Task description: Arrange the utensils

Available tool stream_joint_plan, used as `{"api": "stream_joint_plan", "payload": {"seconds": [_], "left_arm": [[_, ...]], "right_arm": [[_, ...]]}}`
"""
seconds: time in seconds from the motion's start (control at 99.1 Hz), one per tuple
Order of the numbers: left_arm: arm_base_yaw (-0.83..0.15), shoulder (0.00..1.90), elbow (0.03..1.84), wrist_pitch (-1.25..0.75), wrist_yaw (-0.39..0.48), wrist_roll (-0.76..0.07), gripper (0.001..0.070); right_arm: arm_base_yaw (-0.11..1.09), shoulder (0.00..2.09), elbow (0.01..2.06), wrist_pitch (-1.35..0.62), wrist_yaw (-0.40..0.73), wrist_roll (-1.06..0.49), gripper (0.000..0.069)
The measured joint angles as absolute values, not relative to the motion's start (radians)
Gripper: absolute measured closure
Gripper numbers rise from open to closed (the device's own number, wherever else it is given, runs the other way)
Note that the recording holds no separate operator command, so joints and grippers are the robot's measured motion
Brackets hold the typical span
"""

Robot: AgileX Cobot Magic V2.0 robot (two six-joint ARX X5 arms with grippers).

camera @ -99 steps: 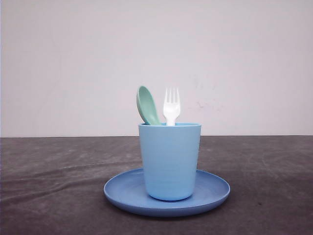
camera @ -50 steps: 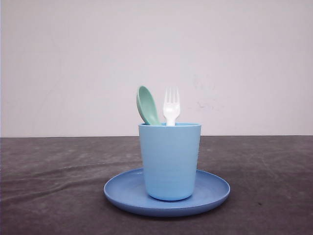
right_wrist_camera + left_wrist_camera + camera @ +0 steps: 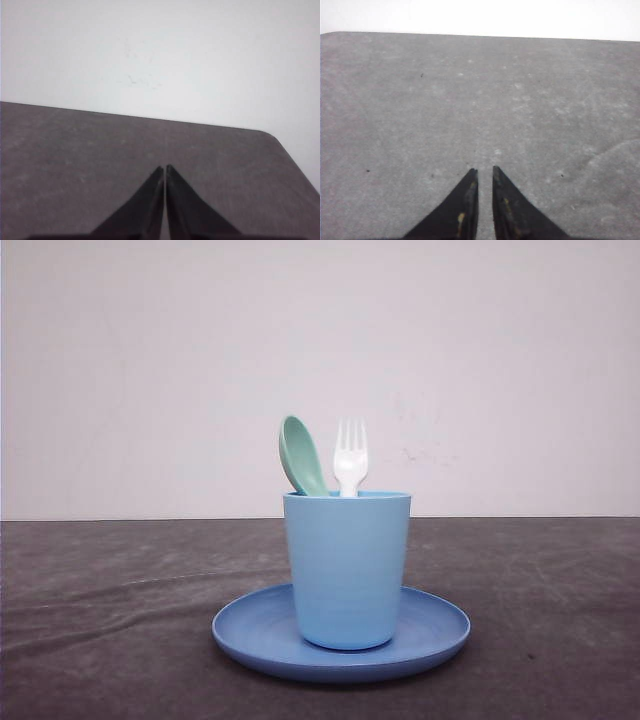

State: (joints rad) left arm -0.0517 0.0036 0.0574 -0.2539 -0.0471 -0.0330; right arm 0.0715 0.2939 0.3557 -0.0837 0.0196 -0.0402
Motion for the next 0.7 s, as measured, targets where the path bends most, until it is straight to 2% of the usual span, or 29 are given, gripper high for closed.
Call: {"api": "stream_joint_plan", "payload": {"seconds": [0.373, 0.696], "left_arm": [[-0.052, 0.004, 0.057, -0.254, -0.047, -0.033, 0.0683], [-0.052, 0.004, 0.057, -0.254, -0.047, -0.033, 0.0683]], "right_arm": [[-0.009, 0.065, 0.059, -0.086, 0.025, 0.059, 0.0685], [-0.019, 0.005, 0.015, -0.166, 0.025, 0.056, 0.0685]]}}
